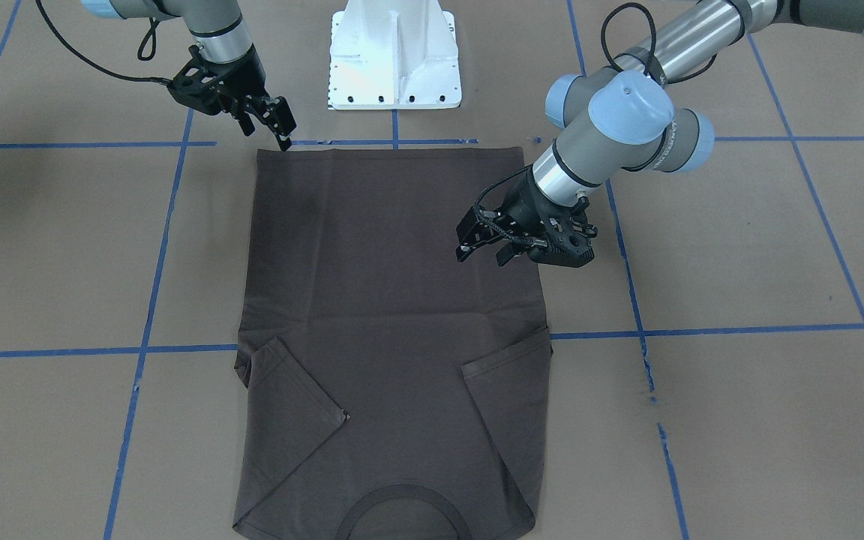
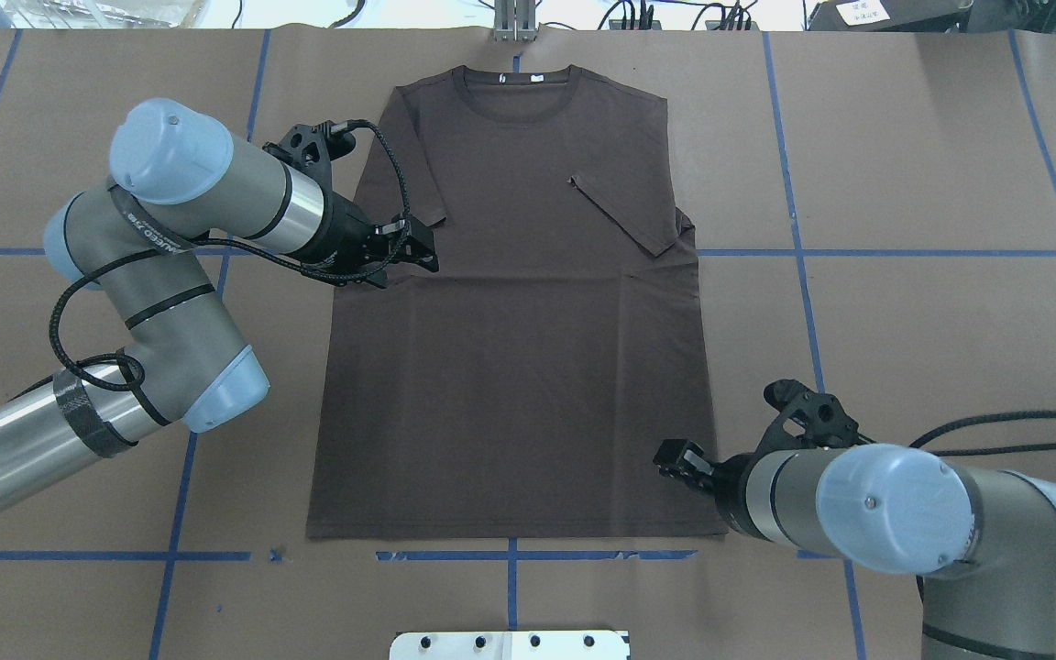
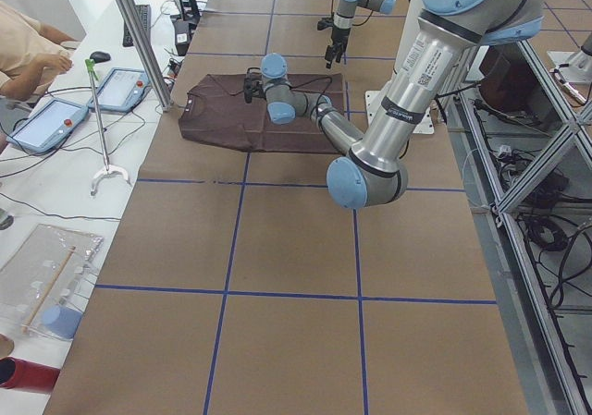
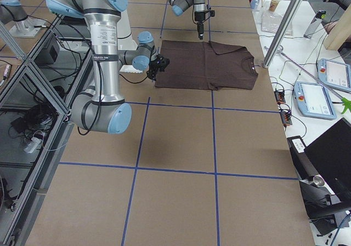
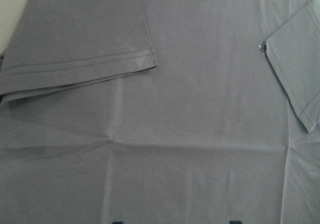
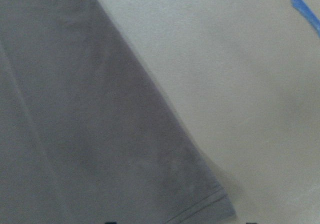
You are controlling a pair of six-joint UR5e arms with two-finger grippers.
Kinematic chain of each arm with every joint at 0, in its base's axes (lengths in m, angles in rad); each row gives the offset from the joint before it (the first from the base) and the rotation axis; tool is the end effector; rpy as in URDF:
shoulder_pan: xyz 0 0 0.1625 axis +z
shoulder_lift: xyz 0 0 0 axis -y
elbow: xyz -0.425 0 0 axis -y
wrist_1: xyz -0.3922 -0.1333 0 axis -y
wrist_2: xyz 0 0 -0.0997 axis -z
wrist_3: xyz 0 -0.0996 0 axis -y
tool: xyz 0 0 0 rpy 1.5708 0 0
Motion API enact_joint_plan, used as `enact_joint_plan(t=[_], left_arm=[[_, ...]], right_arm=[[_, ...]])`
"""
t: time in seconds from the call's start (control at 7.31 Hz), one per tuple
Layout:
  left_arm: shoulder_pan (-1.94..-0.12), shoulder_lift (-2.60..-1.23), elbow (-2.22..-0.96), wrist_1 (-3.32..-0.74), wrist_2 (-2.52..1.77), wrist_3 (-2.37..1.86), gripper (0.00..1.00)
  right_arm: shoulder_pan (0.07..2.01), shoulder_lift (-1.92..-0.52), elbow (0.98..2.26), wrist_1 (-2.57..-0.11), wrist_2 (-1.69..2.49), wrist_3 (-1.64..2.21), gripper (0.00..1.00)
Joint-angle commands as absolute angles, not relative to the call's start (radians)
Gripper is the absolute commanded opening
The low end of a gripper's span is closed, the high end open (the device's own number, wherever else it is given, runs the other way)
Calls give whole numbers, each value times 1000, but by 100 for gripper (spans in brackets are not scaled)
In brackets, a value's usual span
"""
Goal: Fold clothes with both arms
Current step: 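Move the right gripper down to the shirt's hem corner nearest it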
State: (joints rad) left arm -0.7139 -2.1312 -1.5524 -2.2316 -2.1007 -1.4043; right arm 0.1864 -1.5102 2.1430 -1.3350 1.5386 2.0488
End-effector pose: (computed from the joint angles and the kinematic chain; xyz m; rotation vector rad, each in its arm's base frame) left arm 0.4581 -0.5066 0.2581 0.0799 1.2541 -0.1550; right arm -0.4487 -0.2235 0.3430 -0.0981 -0.8796 0.6354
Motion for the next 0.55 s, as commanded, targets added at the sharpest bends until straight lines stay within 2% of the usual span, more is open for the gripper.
enact_joint_plan(t=[0.0,0.41], left_arm=[[-713,-2131,-1551,-2232,-2094,-1404,77],[-713,-2131,-1548,-2232,-2092,-1399,77]], right_arm=[[146,-1513,2094,-1336,1499,2074,85],[149,-1488,2060,-1336,1500,2074,85]])
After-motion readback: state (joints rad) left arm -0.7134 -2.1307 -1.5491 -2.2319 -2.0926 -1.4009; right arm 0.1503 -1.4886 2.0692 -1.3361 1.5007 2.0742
